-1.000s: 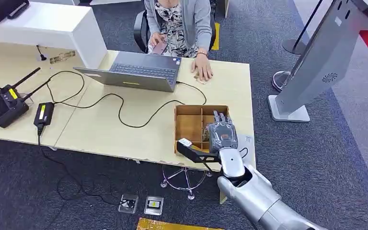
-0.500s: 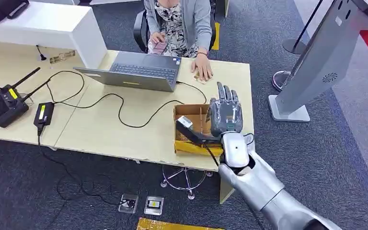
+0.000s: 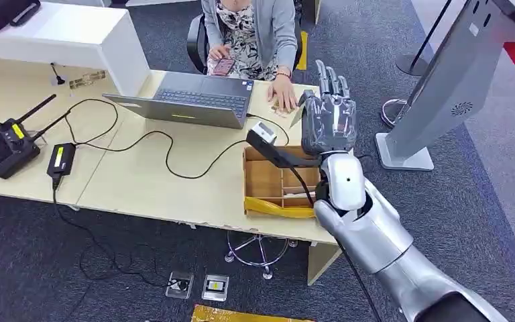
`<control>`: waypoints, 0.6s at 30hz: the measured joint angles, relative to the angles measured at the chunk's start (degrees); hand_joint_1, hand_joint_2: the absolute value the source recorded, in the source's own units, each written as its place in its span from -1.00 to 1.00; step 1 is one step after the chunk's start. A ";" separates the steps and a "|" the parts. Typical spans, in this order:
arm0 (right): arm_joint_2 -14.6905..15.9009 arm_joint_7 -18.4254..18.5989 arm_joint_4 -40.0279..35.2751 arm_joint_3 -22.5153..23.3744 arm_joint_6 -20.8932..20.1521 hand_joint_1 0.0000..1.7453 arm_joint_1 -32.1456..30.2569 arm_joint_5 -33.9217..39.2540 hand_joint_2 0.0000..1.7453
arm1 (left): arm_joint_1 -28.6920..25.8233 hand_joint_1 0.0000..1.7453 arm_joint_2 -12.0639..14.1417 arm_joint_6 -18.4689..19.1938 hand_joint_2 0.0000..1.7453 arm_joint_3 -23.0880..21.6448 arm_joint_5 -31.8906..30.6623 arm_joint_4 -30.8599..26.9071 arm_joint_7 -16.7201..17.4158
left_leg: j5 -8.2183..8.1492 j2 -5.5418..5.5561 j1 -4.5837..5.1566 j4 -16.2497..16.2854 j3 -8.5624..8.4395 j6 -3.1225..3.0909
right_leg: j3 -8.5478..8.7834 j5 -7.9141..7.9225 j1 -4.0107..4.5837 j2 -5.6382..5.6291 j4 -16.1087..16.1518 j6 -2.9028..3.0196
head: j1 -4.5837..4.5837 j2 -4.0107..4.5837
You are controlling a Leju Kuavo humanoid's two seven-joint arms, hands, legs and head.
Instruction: Pass the card to the sensor for recognition and then transmit it.
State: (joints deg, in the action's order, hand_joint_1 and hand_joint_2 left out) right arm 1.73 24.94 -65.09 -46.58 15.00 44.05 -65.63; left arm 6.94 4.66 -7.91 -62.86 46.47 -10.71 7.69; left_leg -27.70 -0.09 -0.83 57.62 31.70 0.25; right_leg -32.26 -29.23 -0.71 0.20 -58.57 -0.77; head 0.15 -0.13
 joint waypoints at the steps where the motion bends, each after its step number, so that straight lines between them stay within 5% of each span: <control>1: 0.00 -0.31 0.15 0.00 0.09 1.00 0.29 0.96 1.00 | 0.00 -1.00 0.00 -0.04 1.00 0.00 0.02 0.00 0.02 | 0.00 0.00 0.00 0.00 0.00 0.00 | 0.00 0.00 0.00 0.01 0.00 0.00 | 0.00 0.00; 7: -1.29 -2.95 6.27 -0.02 -0.94 1.00 3.80 10.92 1.00 | 0.03 -1.00 0.00 -0.26 1.00 0.00 -0.48 0.00 0.09 | 0.00 0.01 0.00 0.00 0.03 0.00 | -0.01 0.00 0.00 0.02 0.00 0.00 | 0.00 0.00; 18: -3.52 -2.76 17.87 -0.13 -2.68 1.00 8.01 14.55 1.00 | 0.02 -1.00 -0.02 0.39 1.00 0.00 -0.66 -0.02 0.13 | 0.01 0.06 0.00 0.00 0.09 0.00 | -0.06 0.00 0.00 0.10 -0.01 0.00 | 0.02 0.00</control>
State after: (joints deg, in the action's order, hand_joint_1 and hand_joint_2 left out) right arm -1.79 22.18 -47.21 -46.71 12.31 52.05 -51.08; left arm 6.96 4.63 -7.52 -62.86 45.81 -10.73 7.82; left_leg -27.68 -0.03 -0.83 57.63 31.79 0.25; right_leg -32.32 -29.23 -0.71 0.29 -58.58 -0.77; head 0.17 -0.13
